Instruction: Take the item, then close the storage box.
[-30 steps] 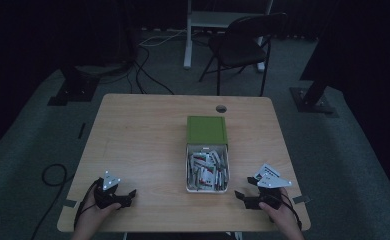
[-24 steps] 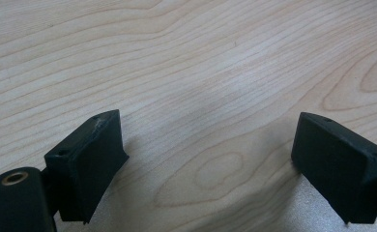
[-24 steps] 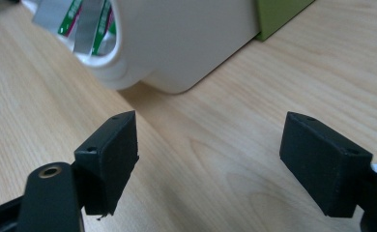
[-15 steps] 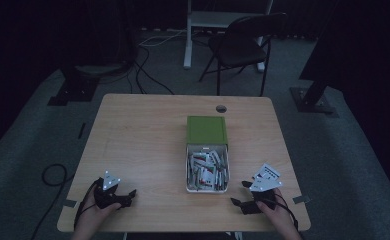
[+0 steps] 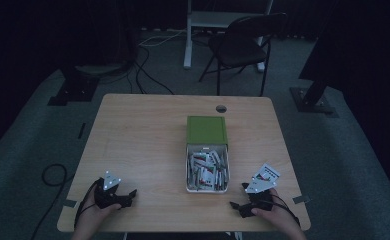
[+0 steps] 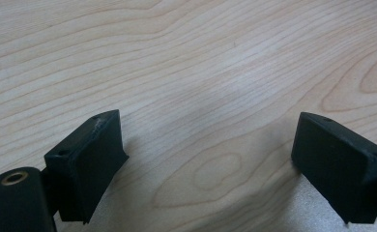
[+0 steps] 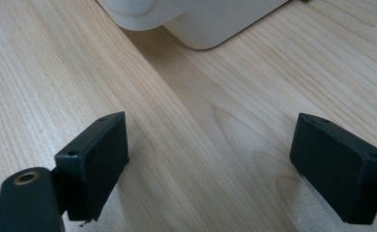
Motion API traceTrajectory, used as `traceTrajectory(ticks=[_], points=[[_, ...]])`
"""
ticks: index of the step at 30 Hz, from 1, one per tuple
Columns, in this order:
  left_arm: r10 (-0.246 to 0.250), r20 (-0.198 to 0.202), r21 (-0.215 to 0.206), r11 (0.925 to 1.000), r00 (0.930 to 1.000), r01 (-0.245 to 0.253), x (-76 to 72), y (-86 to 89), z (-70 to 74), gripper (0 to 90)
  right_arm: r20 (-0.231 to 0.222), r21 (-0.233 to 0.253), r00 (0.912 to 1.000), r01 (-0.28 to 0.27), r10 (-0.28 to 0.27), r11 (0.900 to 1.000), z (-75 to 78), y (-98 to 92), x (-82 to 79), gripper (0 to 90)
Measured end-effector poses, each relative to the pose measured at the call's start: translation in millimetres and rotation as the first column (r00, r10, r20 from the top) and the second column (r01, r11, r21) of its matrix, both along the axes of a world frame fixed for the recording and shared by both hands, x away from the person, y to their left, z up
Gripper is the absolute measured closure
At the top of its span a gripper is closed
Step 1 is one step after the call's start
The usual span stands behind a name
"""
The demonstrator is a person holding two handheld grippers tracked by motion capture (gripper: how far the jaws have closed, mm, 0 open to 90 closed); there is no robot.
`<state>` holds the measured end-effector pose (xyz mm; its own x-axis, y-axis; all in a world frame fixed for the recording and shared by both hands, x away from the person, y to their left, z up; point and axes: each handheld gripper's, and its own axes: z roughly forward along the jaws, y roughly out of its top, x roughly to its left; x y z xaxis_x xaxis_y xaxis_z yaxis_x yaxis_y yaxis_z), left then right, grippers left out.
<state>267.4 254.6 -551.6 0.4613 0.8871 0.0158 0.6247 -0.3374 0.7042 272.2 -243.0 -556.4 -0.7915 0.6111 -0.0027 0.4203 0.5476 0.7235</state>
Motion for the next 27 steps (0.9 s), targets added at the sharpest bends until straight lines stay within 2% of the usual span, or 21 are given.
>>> traceTrajectory(ticks=[6,8,9,10,12,16,19,20,23,24,25,26,27], points=[[-0.048,0.007,0.007,0.9988,0.9988,0.048,-1.3,-3.0,0.1,12.1,0.003,0.0,1.0,-0.005,0.005,1.0,0.0,-0.2,0.2,13.5],[-0.067,0.014,0.011,0.9977,0.9976,0.067,-2.3,-5.2,0.1,12.2,0.002,-0.002,1.0,-0.007,0.007,1.0,0.5,-1.0,0.6,13.9],[-0.095,0.016,0.011,0.9954,0.9954,0.095,-3.9,-8.3,0.2,12.1,0.006,-0.006,0.9999,-0.008,0.008,1.0,0.9,-1.3,0.7,13.9],[-0.095,0.016,0.011,0.9954,0.9954,0.095,-3.9,-8.3,0.2,12.1,0.006,-0.006,0.9999,-0.008,0.008,1.0,0.9,-1.3,0.7,13.9],[-0.147,0.023,0.006,0.9892,0.9889,0.147,-6.3,-14.3,0.5,12.1,0.002,0.004,1.0,0.0,0.0,1.0,2.9,-1.8,0.7,13.9],[-0.174,0.037,0.013,0.9847,0.984,0.174,-7.3,-19.3,0.6,12.1,0.014,0.025,0.9999,0.001,-0.002,1.0,7.6,-1.9,0.5,13.9],[-0.219,0.029,0.012,0.9757,0.9753,0.219,-8.0,-25.6,0.9,12.1,0.029,0.07,0.9995,0.01,-0.012,0.998,14.4,-3.2,1.7,13.9],[-0.219,0.029,0.012,0.9757,0.9753,0.219,-8.0,-25.6,0.9,12.1,0.027,0.075,0.9995,0.013,-0.015,0.997,15.3,-3.3,1.8,13.9],[-0.248,0.037,-0.006,0.9687,0.9681,0.248,-8.0,-33.4,1.8,12.1,0.033,0.095,0.9992,0.021,-0.024,0.995,18.0,-3.4,2.5,13.9],[-0.248,0.037,-0.006,0.9687,0.9681,0.248,-8.0,-33.4,1.8,12.1,0.033,0.095,0.9992,0.021,-0.024,0.995,18.0,-3.4,2.5,13.9],[-0.26,0.054,-0.011,0.9653,0.9641,0.261,-7.5,-37.8,3.0,12.1,0.029,0.112,0.9992,0.025,-0.029,0.993,19.2,-3.5,2.7,13.8],[-0.26,0.054,-0.011,0.9653,0.9641,0.261,-7.5,-37.8,3.0,12.1,0.028,0.125,0.999,0.03,-0.034,0.992,19.8,-3.4,2.8,13.9],[-0.271,0.061,-0.023,0.9618,0.9606,0.273,-6.6,-42.1,4.4,12.1,0.028,0.14,0.999,0.031,-0.035,0.99,20.1,-3.9,3.4,13.8]])
